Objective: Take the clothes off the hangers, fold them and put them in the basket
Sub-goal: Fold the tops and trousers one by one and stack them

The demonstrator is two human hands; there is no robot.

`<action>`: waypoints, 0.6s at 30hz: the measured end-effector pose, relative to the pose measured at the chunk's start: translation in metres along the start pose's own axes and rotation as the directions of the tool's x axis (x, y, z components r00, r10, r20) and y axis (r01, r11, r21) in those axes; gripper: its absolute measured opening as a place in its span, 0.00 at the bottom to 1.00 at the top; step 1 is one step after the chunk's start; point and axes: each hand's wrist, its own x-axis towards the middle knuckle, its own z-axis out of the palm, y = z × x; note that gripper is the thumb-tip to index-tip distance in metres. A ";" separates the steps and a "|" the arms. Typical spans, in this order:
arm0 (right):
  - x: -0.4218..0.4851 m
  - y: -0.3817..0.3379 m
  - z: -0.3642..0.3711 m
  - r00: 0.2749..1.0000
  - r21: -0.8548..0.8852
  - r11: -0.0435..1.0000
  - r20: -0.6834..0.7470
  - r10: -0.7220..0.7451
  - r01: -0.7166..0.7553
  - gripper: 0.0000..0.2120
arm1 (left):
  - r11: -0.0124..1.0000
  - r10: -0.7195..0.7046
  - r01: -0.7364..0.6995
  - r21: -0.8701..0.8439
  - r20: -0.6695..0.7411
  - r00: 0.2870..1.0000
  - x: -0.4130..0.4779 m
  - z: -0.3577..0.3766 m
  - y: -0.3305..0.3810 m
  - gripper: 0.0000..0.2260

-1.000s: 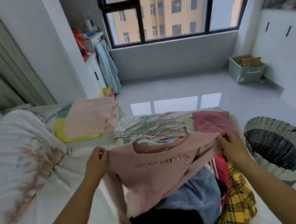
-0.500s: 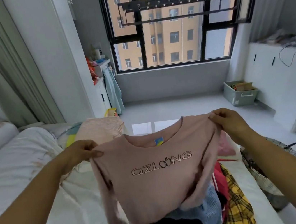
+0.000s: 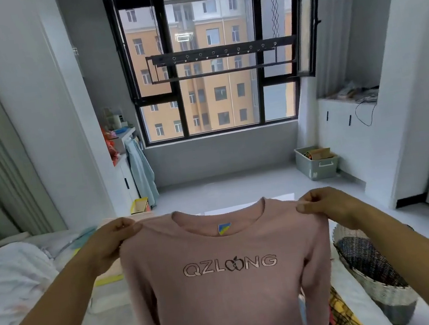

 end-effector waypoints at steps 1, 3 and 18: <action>0.000 0.000 -0.003 1.000 -0.029 0.999 0.018 0.022 -0.022 0.09 | 1.000 0.010 -0.010 0.027 -0.012 1.000 0.002 0.001 0.004 0.06; -0.001 -0.003 -0.008 0.997 -0.063 0.996 0.038 0.064 -0.061 0.12 | 0.993 0.046 -0.044 0.107 -0.022 0.999 0.006 0.003 0.011 0.05; 0.003 -0.056 -0.024 0.960 0.053 0.989 -0.251 -0.121 0.139 0.08 | 0.978 0.203 -0.207 0.003 -0.206 0.957 0.008 0.020 0.040 0.07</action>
